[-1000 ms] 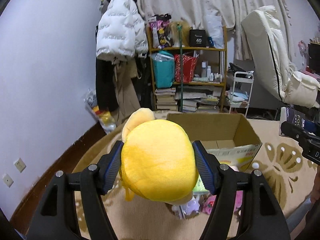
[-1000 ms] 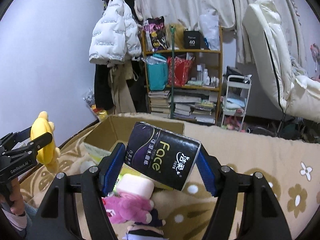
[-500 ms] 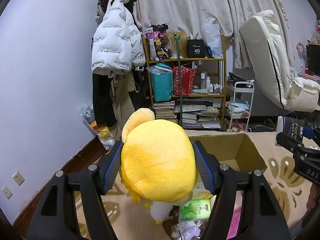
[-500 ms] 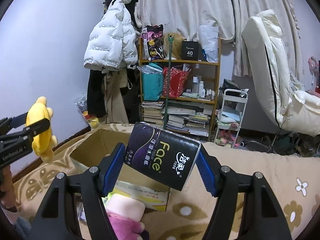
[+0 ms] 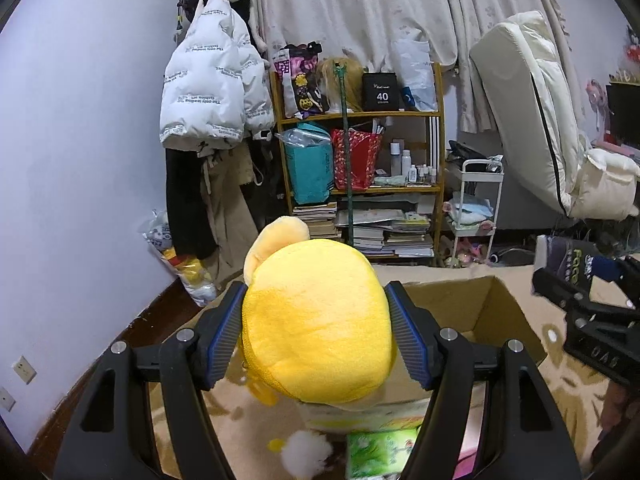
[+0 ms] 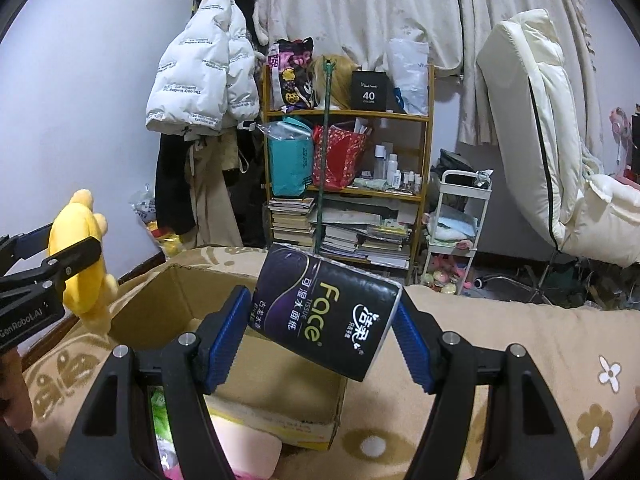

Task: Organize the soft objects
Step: 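Lift the yellow plush with the left tool while the right tool lifts the Face pack over the box, then open the left tool over the box while the right tool releases the Face pack inside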

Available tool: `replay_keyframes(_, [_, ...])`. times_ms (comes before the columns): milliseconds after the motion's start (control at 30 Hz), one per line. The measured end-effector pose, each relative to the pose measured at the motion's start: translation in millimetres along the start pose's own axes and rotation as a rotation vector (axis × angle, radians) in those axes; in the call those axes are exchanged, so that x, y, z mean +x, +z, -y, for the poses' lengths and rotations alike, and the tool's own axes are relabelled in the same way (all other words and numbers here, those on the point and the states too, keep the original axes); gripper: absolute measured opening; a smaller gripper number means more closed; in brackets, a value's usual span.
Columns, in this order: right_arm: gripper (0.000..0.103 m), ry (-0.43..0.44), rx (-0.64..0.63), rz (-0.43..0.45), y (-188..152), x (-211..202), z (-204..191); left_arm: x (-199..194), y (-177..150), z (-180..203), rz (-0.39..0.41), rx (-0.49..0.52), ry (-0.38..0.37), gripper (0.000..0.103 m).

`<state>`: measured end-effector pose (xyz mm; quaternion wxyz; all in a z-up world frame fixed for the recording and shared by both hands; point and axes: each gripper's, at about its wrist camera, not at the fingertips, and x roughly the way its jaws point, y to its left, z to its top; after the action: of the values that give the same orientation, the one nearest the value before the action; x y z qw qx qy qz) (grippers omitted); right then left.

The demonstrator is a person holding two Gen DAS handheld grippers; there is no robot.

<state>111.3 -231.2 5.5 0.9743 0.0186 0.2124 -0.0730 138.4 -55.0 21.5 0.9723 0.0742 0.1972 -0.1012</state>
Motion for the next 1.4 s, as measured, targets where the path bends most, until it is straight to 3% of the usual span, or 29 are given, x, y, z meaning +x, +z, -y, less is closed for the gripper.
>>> replay_keyframes(567, [0.075, 0.063, 0.021, -0.119, -18, 48, 3, 56, -23, 23, -0.141, 0.051, -0.040, 0.070])
replay_keyframes(767, [0.075, 0.096, 0.024, -0.161, -28, 53, 3, 66, -29, 19, -0.181, 0.021, -0.054, 0.071])
replay_keyframes(933, [0.077, 0.123, 0.032, -0.200, -31, 55, 5, 66, -31, 17, -0.187, 0.020, -0.032, 0.081])
replay_keyframes(1000, [0.086, 0.125, 0.028, -0.200, -31, 53, 5, 65, -31, 17, -0.187, 0.022, -0.025, 0.083])
replay_keyframes(1167, [0.090, 0.127, 0.027, -0.195, -32, 48, 5, 62, -32, 16, -0.201, 0.028, -0.024, 0.090])
replay_keyframes(1267, [0.103, 0.137, 0.035, -0.200, -33, 45, 5, 59, -33, 14, -0.211, 0.031, -0.015, 0.094])
replay_keyframes(1400, [0.103, 0.136, 0.038, -0.207, -38, 40, 6, 49, -36, 13, -0.221, 0.056, -0.008, 0.097])
